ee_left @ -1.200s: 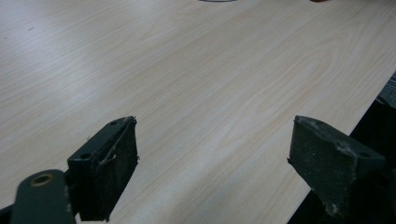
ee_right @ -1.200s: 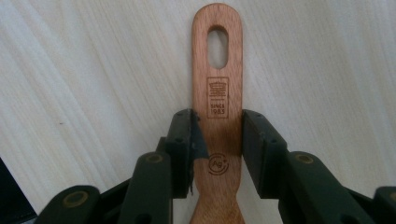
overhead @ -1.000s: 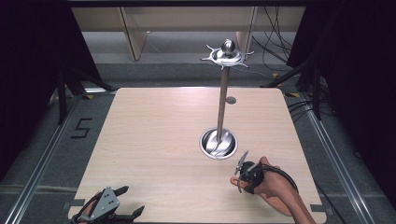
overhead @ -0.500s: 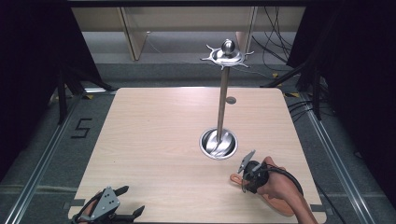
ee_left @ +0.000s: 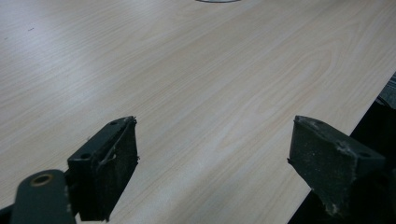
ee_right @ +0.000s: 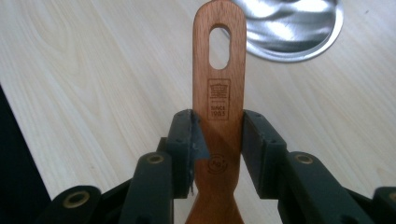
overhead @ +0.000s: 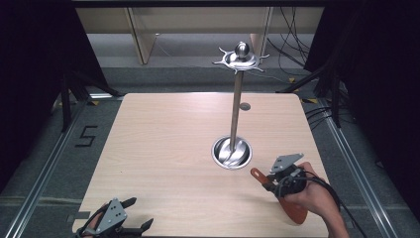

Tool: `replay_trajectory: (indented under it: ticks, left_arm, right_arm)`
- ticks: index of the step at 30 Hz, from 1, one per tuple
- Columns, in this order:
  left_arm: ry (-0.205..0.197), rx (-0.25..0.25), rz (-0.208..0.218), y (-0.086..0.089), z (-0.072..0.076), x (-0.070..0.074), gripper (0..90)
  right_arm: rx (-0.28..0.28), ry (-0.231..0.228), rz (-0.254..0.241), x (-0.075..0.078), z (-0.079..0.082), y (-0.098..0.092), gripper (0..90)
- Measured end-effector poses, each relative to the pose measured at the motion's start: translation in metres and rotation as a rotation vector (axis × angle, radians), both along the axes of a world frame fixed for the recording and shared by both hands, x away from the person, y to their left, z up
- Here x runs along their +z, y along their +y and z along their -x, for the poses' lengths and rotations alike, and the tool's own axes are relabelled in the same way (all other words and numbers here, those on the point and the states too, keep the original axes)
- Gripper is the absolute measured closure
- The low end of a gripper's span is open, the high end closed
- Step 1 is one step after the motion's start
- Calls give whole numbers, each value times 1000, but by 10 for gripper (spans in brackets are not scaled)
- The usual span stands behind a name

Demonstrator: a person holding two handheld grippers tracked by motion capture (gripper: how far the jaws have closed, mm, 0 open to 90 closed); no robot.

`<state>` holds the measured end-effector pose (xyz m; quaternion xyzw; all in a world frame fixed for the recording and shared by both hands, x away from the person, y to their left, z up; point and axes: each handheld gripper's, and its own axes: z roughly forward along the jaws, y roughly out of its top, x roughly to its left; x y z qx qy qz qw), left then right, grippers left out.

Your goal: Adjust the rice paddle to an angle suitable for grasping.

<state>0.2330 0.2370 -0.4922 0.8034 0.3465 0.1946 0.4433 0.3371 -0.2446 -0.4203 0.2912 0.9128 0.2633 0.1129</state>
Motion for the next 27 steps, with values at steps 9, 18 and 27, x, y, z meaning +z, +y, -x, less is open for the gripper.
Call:
replay_trajectory:
  ticks: [9, 18, 27]
  left_arm:
    - [-15, -26, -41, 3, -1, 2, 148]
    - [-17, -24, -36, 2, -1, 2, 148]
    - [-22, -17, -22, 1, -1, 2, 148]
  right_arm:
    - [-4, -66, -107, 12, 3, -17, 671]
    - [-23, -117, -167, 24, 6, -23, 671]
    - [-37, -203, -254, 47, 0, -26, 671]
